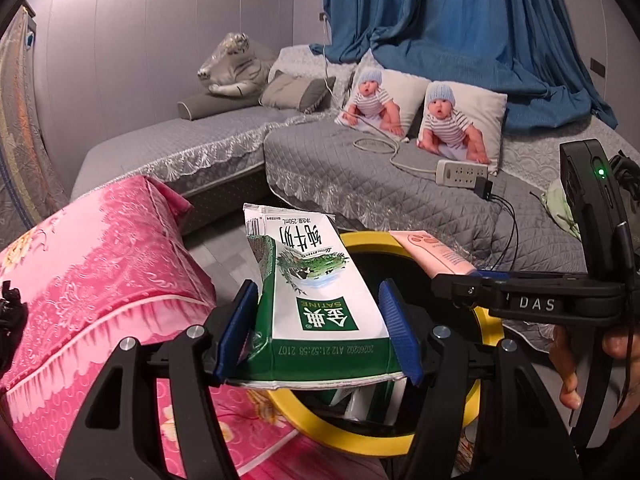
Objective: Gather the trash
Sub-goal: 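Carry the milk carton and pink tube over the bin and open both tools, then grasp the white medicine box with the right tool while the left tool grasps the orange peel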
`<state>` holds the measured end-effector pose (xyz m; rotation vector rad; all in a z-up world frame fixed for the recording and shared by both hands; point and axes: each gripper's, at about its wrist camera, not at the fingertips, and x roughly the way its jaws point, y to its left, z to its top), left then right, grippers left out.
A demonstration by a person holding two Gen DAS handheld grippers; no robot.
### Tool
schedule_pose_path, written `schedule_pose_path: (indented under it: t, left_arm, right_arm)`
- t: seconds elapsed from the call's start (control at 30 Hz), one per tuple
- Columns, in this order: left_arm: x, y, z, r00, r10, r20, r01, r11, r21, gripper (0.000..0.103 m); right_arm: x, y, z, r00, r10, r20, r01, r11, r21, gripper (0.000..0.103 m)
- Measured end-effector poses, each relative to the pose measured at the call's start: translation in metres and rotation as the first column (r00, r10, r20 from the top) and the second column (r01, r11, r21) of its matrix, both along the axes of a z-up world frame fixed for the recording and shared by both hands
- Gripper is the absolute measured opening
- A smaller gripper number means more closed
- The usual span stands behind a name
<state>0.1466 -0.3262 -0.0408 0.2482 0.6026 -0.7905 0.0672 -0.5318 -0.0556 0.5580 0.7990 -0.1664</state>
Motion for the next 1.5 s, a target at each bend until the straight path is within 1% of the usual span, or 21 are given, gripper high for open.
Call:
schedule_pose_path:
  t: [0.13,0.3,0.5,0.67,0.7,0.73,0.77,0.83,0.93,1.1,1.2,1.3,1.43,1.5]
  left_arm:
    - [0.003,-0.009,-0.009,1.0,0.002,-0.02,-0.001,1.0,0.022,0.059]
    - [0.005,-0.01,-0.013,0.999,0.005,-0.036,-0.004,0.999,0.032,0.06]
    - [0.007,-0.011,-0.011,0.999,0.015,-0.046,-0.013,0.999,0.034,0.06]
    - [0.008,-0.01,-0.01,0.998,0.036,-0.05,-0.034,0.999,0.031,0.061]
    - [0.009,-0.01,-0.01,0.998,0.042,-0.055,-0.04,0.999,0.028,0.063]
    - [0.01,-0.008,-0.009,0.997,0.049,-0.059,-0.048,0.999,0.026,0.071]
    - [0.011,-0.007,-0.009,0.997,0.059,-0.06,-0.057,0.998,0.021,0.076]
    - [0.014,-0.004,-0.008,0.995,0.074,-0.06,-0.074,0.997,0.014,0.078]
    - [0.017,0.0,-0.006,0.994,0.081,-0.074,-0.081,0.997,0.005,0.082]
    - [0.015,0.006,-0.001,0.994,0.086,-0.068,-0.087,0.996,-0.009,0.082]
    - [0.012,0.015,0.009,0.994,0.095,-0.055,-0.097,0.995,-0.033,0.082]
    - [0.011,0.03,0.023,0.994,0.112,-0.021,-0.113,0.993,-0.047,0.082]
    - [0.015,0.067,0.04,0.987,0.163,0.013,-0.162,0.985,-0.061,0.083]
    - [0.018,0.091,0.045,0.977,0.212,0.032,-0.21,0.976,-0.054,0.084]
  right_arm:
    - [0.002,-0.003,-0.007,1.0,-0.003,-0.017,0.003,1.0,0.021,0.035]
    - [0.001,-0.008,-0.009,0.999,-0.021,-0.024,0.022,1.0,0.021,0.036]
    - [-0.002,-0.011,-0.004,0.999,-0.04,-0.015,0.04,0.999,0.015,0.036]
    - [-0.005,-0.016,-0.001,0.999,-0.048,-0.007,0.048,0.998,0.031,0.037]
    - [-0.005,-0.018,-0.001,0.999,-0.053,-0.008,0.053,0.998,0.035,0.037]
    - [-0.007,-0.019,0.0,0.998,-0.062,-0.005,0.063,0.997,0.034,0.037]
    - [-0.009,-0.02,0.001,0.997,-0.072,0.001,0.072,0.997,0.032,0.037]
    - [-0.011,-0.024,0.003,0.996,-0.085,0.011,0.085,0.996,0.036,0.044]
    - [-0.017,-0.028,0.009,0.994,-0.109,0.033,0.107,0.993,0.039,0.044]
    - [-0.025,-0.029,0.02,0.991,-0.123,0.058,0.122,0.992,0.031,0.044]
    - [-0.025,-0.025,0.027,0.991,-0.111,0.07,0.109,0.994,0.023,0.044]
    - [-0.022,-0.015,0.035,0.993,-0.081,0.083,0.081,0.997,0.01,0.044]
    - [-0.011,0.009,0.047,0.994,-0.006,0.108,0.007,1.0,-0.01,0.045]
    - [-0.005,0.023,0.052,0.992,0.039,0.118,-0.037,0.999,-0.023,0.045]
